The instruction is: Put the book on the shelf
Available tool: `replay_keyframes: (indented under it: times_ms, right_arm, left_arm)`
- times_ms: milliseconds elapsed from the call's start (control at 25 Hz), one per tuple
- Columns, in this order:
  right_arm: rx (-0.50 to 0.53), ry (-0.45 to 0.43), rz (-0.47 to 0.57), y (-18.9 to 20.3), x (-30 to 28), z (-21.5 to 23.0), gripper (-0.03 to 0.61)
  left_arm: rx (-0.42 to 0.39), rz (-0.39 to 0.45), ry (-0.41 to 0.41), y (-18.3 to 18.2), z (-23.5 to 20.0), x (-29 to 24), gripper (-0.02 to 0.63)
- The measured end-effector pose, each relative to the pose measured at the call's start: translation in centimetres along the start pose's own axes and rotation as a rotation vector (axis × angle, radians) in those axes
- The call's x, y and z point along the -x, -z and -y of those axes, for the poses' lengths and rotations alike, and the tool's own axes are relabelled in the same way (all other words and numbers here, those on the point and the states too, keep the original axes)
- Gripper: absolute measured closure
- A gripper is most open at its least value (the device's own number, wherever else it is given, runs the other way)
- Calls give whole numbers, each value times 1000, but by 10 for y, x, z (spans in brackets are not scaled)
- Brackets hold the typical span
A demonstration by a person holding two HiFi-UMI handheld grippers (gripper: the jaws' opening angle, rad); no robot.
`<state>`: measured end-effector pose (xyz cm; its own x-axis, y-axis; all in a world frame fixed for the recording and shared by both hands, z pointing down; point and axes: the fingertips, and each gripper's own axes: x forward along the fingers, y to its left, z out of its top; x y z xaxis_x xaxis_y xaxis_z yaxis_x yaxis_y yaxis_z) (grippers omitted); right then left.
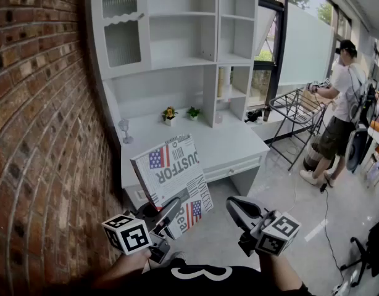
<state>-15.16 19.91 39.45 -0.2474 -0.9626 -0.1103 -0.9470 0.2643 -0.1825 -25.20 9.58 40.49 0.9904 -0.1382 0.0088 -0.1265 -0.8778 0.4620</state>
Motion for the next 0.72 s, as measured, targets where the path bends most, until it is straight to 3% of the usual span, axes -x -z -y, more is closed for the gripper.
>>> replay_keyframes:
  times_ms: [320,480,720]
  right_arm:
    - [-22,18,-1,0,5,2,569]
    - [-21,-26,15,-1,3,-3,568]
    - [-70,11,21,-1,3,21,568]
  left_arm:
    - [-4,1,11,0,5,1,460]
    - [5,2,24,-1,5,-6,460]
    - [21,-1,53,-4,-1,-27,460]
